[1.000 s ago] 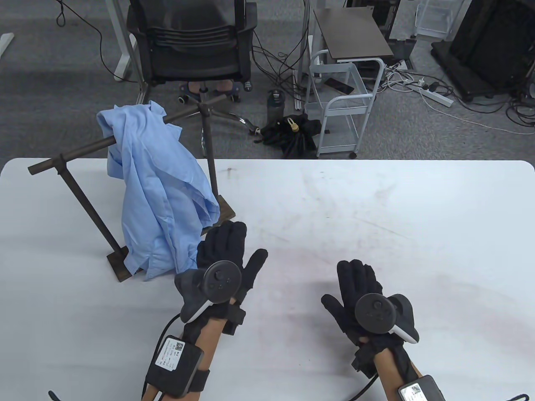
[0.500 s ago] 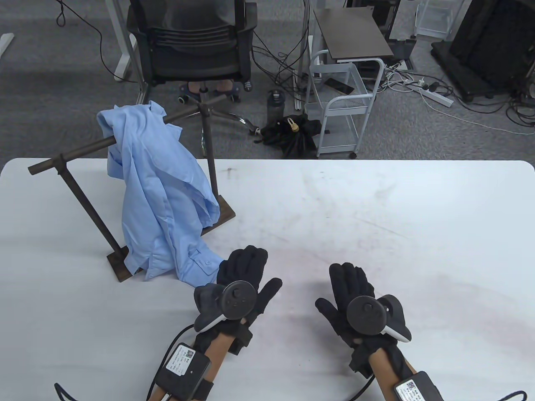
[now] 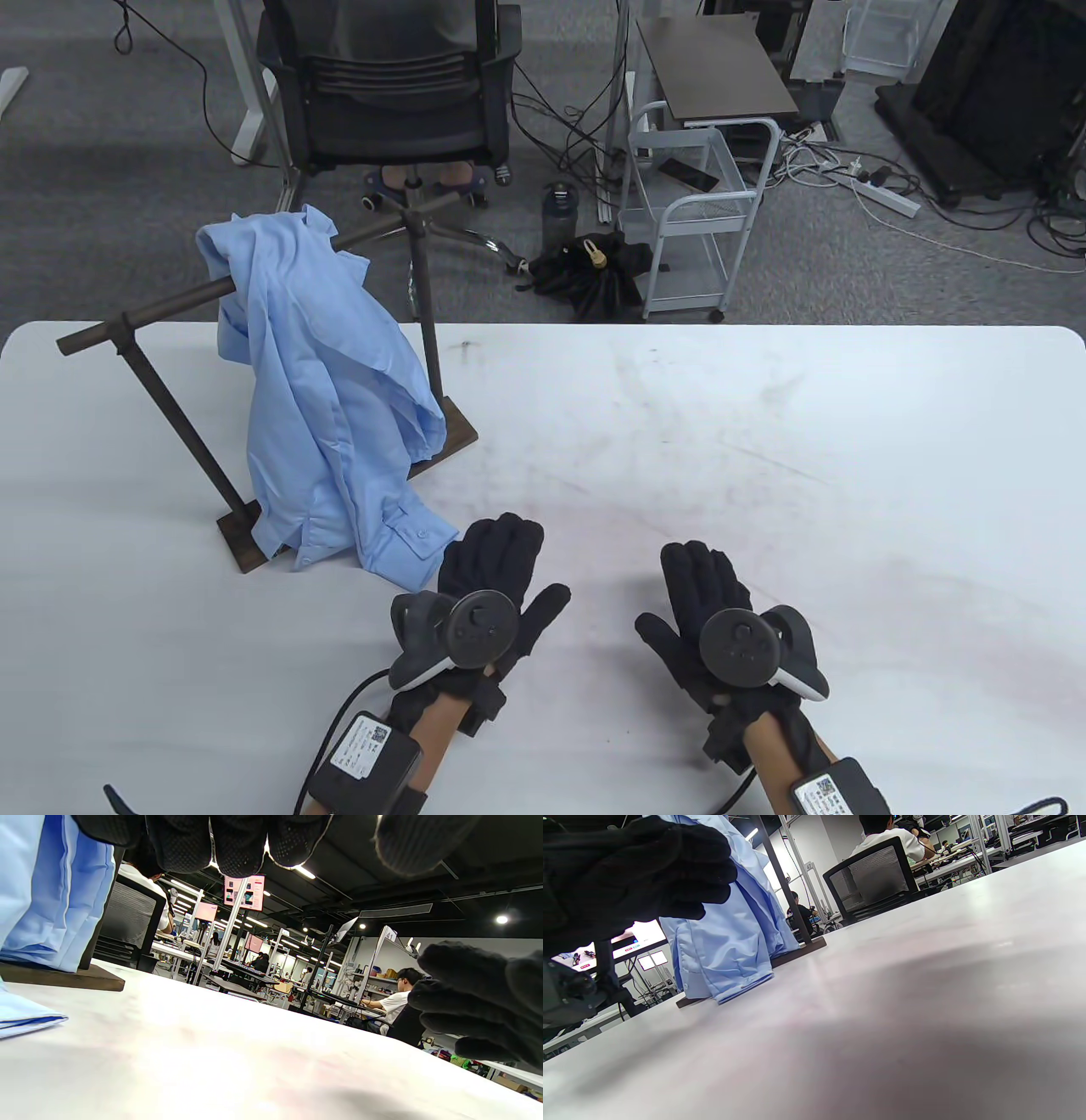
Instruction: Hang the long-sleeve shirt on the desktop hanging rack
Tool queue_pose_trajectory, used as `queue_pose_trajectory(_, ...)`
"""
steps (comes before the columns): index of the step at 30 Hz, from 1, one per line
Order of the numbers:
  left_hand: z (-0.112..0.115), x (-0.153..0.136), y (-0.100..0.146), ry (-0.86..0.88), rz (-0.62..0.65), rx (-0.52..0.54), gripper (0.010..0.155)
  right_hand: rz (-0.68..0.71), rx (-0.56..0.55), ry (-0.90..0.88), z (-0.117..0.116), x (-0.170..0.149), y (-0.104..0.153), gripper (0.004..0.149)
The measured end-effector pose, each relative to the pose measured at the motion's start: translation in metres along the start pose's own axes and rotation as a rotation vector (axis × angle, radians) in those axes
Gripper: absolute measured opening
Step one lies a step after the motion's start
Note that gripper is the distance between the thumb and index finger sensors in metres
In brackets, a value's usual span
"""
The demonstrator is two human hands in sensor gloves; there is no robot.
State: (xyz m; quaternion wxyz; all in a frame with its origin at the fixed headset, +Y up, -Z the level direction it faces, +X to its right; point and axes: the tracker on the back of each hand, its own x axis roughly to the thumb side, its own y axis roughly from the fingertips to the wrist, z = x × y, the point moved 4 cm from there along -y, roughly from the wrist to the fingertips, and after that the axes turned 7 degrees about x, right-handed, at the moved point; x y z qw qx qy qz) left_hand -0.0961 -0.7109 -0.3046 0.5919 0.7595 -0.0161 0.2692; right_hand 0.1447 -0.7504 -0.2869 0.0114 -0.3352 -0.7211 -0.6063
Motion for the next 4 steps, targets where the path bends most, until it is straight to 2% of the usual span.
queue_pose_trajectory(4, 0.0035, -0.0026, -0.0005, -0.01, -0.007, -0.014, 0.078, -0.002, 0.01, -0.002, -0.001, 0.0005, -0.0009, 0.081)
